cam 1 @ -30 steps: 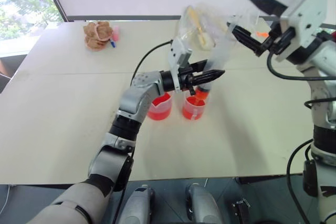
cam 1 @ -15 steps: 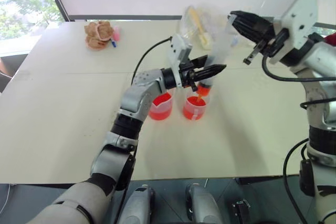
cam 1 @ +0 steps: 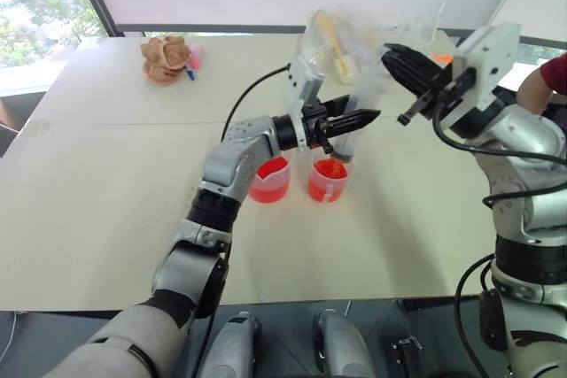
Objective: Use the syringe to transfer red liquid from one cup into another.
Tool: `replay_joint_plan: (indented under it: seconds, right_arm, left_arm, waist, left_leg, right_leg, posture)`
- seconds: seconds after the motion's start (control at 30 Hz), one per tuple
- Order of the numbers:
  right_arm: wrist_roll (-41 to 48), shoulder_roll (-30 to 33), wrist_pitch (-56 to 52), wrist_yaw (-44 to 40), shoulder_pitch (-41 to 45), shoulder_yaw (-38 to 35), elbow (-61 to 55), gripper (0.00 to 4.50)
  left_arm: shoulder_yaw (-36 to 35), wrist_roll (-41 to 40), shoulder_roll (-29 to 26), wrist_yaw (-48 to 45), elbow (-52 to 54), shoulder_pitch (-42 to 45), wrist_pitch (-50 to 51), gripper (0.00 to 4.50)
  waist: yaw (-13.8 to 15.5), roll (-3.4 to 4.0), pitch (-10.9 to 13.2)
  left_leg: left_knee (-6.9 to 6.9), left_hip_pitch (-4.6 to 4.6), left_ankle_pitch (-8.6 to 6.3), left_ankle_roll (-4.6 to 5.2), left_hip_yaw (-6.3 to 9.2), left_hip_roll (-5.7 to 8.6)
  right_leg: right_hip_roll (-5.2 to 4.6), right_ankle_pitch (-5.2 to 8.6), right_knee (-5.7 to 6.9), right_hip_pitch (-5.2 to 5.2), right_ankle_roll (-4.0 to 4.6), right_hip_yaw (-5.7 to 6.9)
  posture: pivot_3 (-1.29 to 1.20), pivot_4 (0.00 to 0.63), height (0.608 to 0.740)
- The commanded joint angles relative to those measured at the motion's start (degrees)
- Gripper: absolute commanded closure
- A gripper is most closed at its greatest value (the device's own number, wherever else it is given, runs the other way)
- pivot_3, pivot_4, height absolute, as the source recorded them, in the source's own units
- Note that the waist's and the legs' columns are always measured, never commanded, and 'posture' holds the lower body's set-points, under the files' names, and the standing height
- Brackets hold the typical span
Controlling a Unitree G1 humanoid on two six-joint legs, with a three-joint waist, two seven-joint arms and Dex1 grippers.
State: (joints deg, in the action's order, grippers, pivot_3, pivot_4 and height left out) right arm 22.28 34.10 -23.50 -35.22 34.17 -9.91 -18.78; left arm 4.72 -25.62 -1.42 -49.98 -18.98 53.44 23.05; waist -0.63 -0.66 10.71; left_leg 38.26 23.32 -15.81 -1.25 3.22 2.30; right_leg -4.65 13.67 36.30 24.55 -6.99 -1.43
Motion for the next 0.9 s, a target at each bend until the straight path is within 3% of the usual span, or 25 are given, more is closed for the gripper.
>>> replay_joint_plan:
  seconds: [0.03,0.33,0.47,0.67,0.8,0.9]
  right_arm:
    - [2.9,-1.2,-1.6,-2.4,-2.3,3.8,-4.4,4.48]
    - [3.1,-0.7,-2.9,-1.6,-3.4,1.9,-4.7,4.48]
    - [7.0,-0.2,-2.4,-0.4,-1.9,-5.3,-1.6,3.2]
    - [7.8,2.4,-1.3,0.6,-1.1,-10.5,-0.3,0.06]
    - [7.5,3.7,-0.5,1.9,-1.0,-12.6,0.4,0.06]
    - [8.8,8.3,-3.1,-1.0,-5.1,-15.3,0.3,0.06]
  left_arm:
    - [-4.9,-3.1,0.3,2.8,4.1,4.8,-1.4,3.14]
    - [-5.9,-4.2,0.2,3.3,5.5,5.3,0.0,3.14]
    - [-6.3,-5.5,0.6,3.1,6.5,4.7,1.4,3.14]
    - [-6.1,-6.8,0.8,3.2,7.9,4.2,2.6,3.14]
    - [-6.1,-7.1,0.8,3.5,7.8,4.6,2.9,3.14]
    - [-7.4,-8.0,-0.5,6.7,7.6,6.6,7.1,3.14]
  waist:
    - [0.0,0.0,0.0]
    - [-0.1,0.03,0.0]
    - [0.4,0.01,0.0]
    - [0.7,0.02,0.0]
    - [0.2,0.02,0.0]
    - [0.4,0.02,0.0]
  left_leg:
    - [0.0,0.0,0.0,0.0,0.0,0.0]
    - [0.0,-0.01,0.0,0.0,0.02,-0.02]
    - [0.04,0.0,0.0,0.0,0.07,0.01]
    - [0.02,-0.01,0.0,0.0,0.05,0.01]
    - [0.02,-0.03,0.0,0.0,0.03,0.01]
    - [0.02,-0.02,0.0,0.01,0.03,0.01]
  right_leg:
    - [0.0,0.0,0.0,0.0,0.0,0.0]
    - [0.04,0.0,0.02,0.01,0.0,0.01]
    - [-0.01,0.0,-0.01,-0.06,0.0,0.03]
    - [0.02,-0.01,-0.04,-0.06,-0.01,0.02]
    - [0.03,-0.01,-0.01,-0.06,-0.01,0.02]
    - [0.02,-0.01,-0.01,-0.06,-0.01,0.02]
  posture:
    - [0.0,0.15,0.74]
    - [0.0,0.15,0.74]
    - [0.0,0.15,0.74]
    - [0.0,0.15,0.74]
    - [0.0,0.15,0.74]
    - [0.0,0.15,0.74]
